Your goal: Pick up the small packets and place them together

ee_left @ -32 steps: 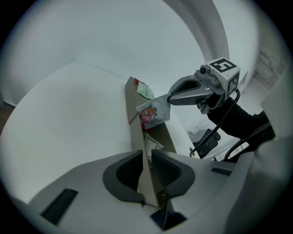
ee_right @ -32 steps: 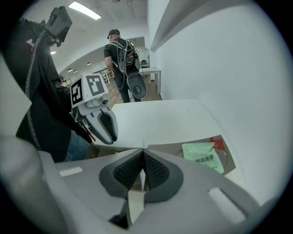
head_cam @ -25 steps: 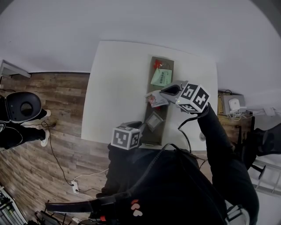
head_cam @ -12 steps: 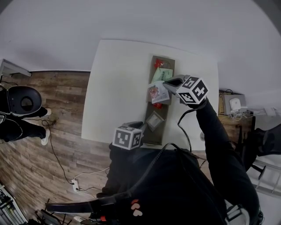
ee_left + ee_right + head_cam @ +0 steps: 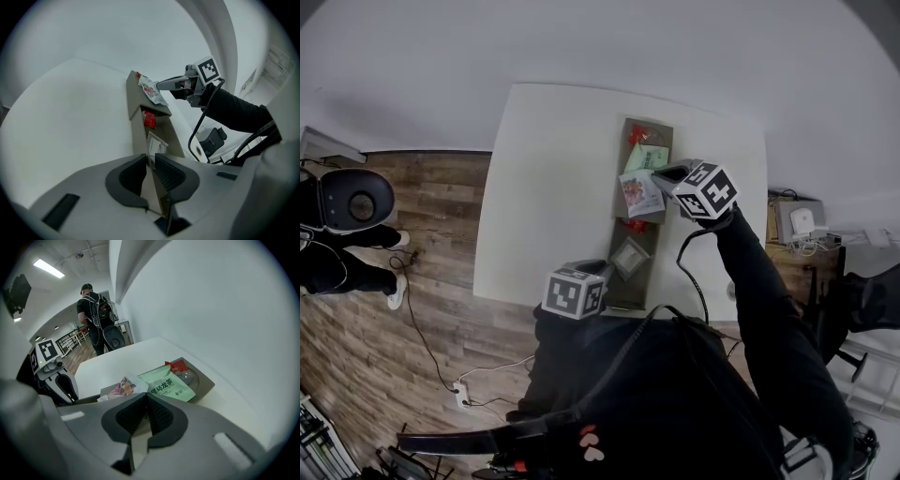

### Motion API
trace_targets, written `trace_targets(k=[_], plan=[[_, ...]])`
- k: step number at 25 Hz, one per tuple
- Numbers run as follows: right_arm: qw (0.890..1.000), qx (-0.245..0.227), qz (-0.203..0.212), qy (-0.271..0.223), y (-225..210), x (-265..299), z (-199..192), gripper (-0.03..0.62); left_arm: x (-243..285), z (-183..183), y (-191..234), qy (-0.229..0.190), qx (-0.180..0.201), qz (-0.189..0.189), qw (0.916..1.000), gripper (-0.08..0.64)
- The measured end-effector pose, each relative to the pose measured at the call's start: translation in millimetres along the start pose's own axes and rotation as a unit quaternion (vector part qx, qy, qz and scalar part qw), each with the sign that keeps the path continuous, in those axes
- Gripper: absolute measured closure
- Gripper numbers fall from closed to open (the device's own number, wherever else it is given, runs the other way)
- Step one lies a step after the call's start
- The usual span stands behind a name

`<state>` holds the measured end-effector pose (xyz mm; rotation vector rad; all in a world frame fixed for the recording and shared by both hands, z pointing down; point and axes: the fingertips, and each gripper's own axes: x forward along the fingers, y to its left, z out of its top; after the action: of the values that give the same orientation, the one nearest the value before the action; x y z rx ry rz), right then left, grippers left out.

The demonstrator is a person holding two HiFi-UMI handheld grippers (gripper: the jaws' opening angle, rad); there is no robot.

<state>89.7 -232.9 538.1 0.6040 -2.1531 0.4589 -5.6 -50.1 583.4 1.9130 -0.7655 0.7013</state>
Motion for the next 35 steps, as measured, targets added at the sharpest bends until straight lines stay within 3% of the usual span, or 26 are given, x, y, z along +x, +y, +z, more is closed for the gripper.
trace_targets(k=[17, 21, 31, 35], plan=[[1.0, 0.01, -0.023, 0.018, -10.4, 9.3, -9.9, 0.575, 3.8, 0.9, 2.6, 0.004, -0.002, 0.0, 1.0, 0.5], [1.0, 0.011, -0.023, 0.017, -9.8, 7.5, -9.7, 0.541, 3.4, -0.4, 1.7, 0.004, -0.002, 0.001, 1.0, 0.5], [1.0, 0.009, -0.024, 0.003, -11.4, -2.9, -3.8, 0.511, 3.4, -2.3, 1.2, 0.004, -0.003, 0.0, 1.0, 0.5], [0.999, -0.016, -0.02, -0.022, -3.4, -23.3, 11.7, 0.511, 2.6, -2.9, 1.0, 0.005, -0.003, 0.002, 1.0, 0.5]])
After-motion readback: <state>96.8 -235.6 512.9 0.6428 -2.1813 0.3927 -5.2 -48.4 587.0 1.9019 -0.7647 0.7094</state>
